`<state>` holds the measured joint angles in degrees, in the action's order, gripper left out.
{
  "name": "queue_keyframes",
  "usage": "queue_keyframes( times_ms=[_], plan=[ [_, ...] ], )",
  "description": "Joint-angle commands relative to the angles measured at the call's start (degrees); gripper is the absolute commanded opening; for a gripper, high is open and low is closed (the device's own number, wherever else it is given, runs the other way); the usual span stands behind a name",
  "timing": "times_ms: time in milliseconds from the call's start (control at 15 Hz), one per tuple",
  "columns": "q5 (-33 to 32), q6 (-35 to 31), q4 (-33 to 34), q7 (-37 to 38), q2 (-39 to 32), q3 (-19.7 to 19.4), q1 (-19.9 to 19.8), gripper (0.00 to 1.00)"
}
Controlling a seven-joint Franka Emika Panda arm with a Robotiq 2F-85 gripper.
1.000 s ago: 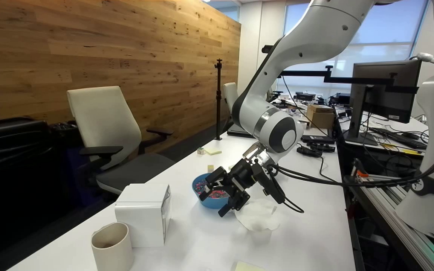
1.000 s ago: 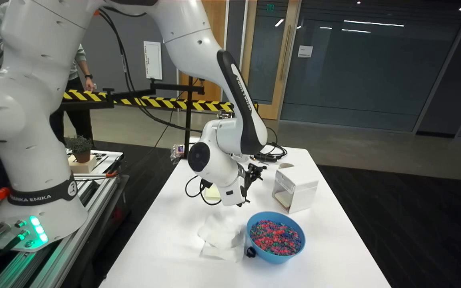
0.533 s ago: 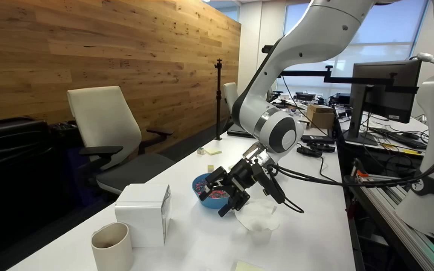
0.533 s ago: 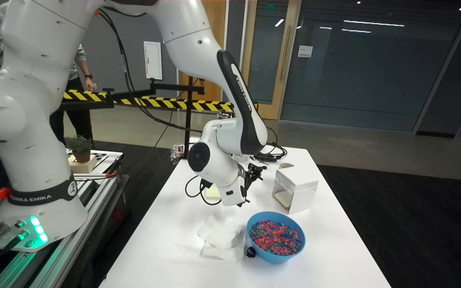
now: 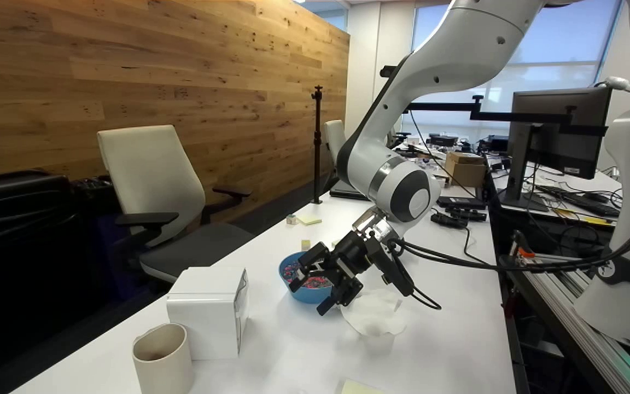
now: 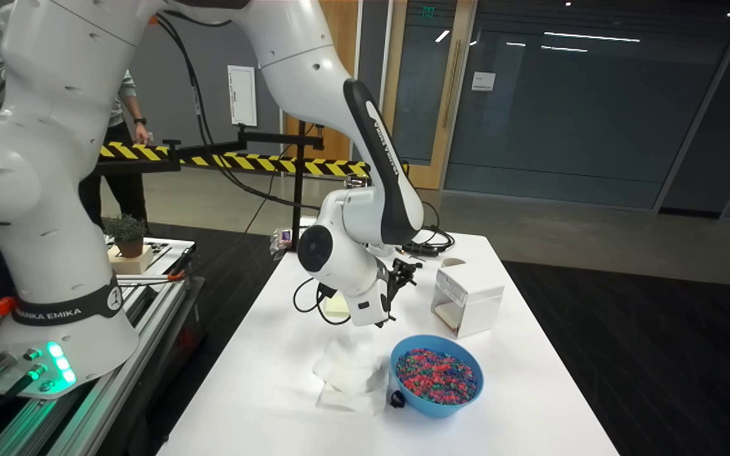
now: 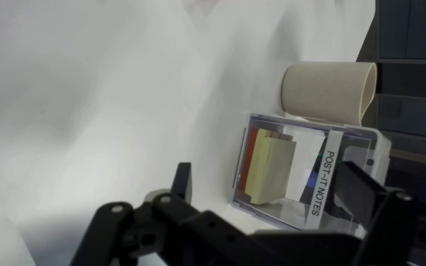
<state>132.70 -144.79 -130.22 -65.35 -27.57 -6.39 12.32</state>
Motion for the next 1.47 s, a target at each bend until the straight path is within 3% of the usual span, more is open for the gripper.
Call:
queue_keyframes(
  times_ms=[0,1400],
  plan=[
    [-0.2,-0.1,0.0,0.1,0.0,0.2,-0.2,1.00],
    [-1.1,0.1,-0.2,0.4,0.3,0.3,-0.3,1.00]
  ],
)
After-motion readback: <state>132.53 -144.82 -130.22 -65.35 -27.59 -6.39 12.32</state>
